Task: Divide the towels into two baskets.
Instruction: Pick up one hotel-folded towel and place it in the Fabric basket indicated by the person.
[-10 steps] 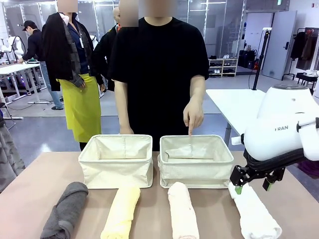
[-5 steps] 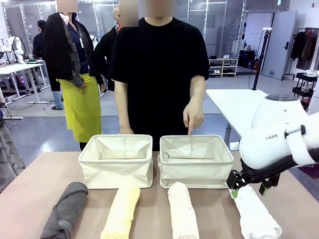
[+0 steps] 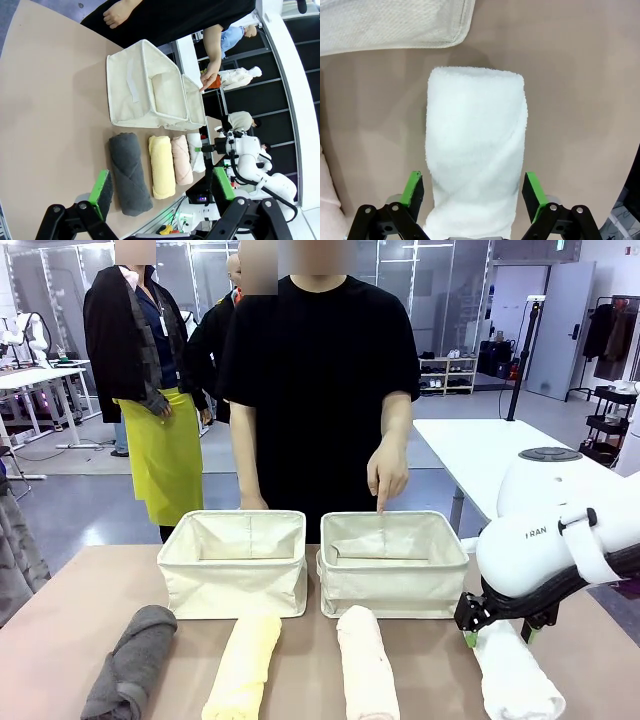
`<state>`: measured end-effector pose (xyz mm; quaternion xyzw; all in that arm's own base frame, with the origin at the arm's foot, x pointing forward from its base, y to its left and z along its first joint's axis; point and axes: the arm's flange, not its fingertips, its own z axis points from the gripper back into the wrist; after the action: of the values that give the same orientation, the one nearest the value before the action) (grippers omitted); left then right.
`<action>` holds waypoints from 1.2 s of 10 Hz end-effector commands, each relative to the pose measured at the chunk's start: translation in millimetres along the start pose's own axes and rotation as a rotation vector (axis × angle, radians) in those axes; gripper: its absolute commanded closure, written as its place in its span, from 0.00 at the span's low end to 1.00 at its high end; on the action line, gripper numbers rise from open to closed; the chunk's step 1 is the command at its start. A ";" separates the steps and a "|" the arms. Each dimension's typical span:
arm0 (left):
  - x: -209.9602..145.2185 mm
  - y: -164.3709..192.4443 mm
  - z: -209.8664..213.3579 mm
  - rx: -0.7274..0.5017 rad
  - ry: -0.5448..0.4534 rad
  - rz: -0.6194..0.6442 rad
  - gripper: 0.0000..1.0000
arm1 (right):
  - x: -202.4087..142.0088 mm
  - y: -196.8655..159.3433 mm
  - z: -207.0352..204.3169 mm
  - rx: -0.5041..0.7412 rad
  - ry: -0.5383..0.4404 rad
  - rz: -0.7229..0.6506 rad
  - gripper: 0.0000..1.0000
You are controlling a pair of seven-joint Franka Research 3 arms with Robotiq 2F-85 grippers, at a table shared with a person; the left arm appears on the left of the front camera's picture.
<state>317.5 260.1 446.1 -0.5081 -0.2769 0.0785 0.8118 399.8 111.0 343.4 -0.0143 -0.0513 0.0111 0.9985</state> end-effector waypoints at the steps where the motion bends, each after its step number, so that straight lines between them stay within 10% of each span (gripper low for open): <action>1: 0.5 -1.2 2.4 -0.011 -0.007 -0.006 0.00 | -59.5 -9.9 -33.3 -0.005 -0.032 -0.042 0.00; 3: 0.5 -1.2 2.4 -0.011 -0.007 -0.006 0.00 | -58.7 -12.3 -34.7 0.028 -0.022 -0.052 0.04; 9: 0.5 -1.2 2.4 -0.011 -0.007 -0.006 0.00 | -58.1 -15.6 -29.1 0.026 -0.006 -0.051 0.63; 12: 0.5 -1.2 2.4 -0.011 -0.007 -0.006 0.00 | -54.4 -30.9 36.3 0.050 -0.075 -0.025 0.82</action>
<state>317.5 260.2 446.1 -0.5081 -0.2769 0.0785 0.8118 407.8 100.7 356.5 -0.0032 -0.0712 -0.0047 0.9974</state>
